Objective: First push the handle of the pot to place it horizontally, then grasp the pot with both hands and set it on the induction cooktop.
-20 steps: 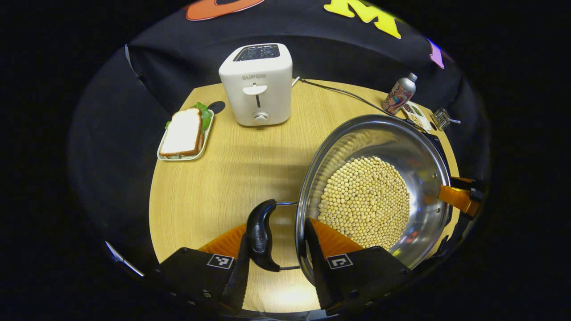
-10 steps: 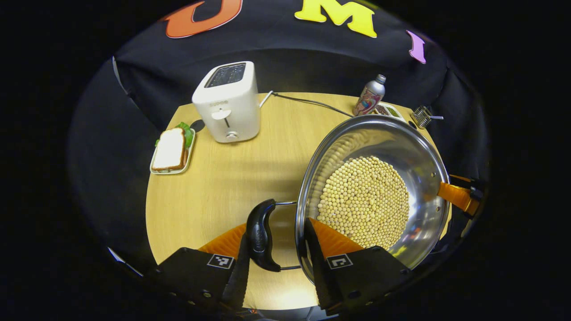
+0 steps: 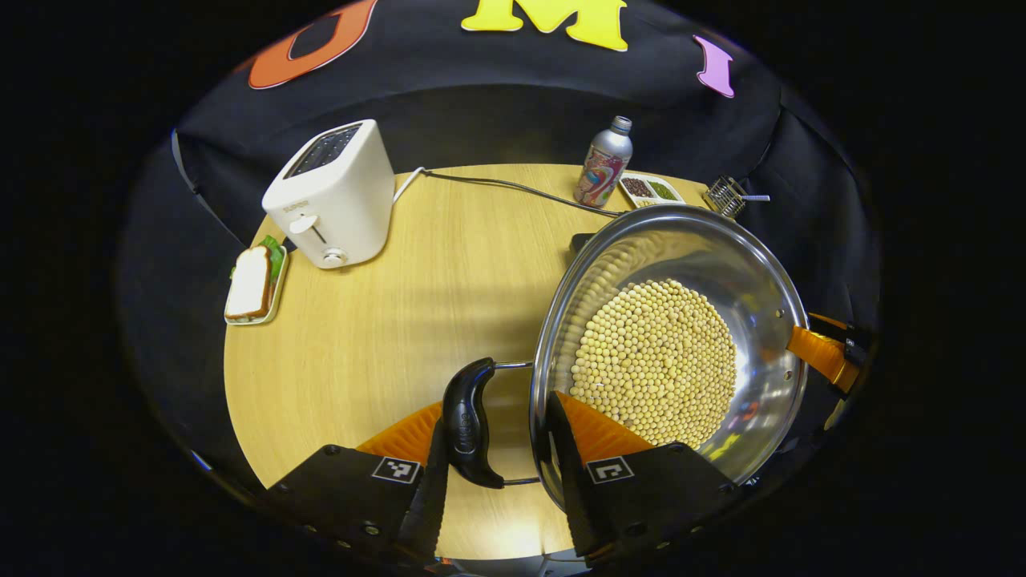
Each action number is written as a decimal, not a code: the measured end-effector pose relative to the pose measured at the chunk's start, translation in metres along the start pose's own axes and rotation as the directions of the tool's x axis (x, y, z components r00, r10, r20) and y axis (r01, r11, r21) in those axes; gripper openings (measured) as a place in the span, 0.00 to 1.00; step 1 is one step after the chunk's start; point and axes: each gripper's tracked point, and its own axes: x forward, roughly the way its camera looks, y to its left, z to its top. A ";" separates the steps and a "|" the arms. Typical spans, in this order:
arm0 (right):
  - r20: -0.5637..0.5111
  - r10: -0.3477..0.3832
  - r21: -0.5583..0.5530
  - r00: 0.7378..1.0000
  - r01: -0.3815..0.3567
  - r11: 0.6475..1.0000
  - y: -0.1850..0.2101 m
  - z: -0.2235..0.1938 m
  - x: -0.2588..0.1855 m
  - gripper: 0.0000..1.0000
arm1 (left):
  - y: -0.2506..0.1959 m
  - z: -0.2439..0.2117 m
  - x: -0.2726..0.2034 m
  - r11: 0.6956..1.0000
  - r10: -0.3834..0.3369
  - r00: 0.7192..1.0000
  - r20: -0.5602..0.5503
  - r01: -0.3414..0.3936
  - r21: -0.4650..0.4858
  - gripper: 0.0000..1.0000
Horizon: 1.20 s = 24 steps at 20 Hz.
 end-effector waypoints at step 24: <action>-0.067 0.055 -0.032 0.996 -0.058 0.998 -0.112 0.028 0.069 0.53 | -0.087 0.025 0.060 0.997 0.059 0.997 -0.044 -0.061 -0.048 0.60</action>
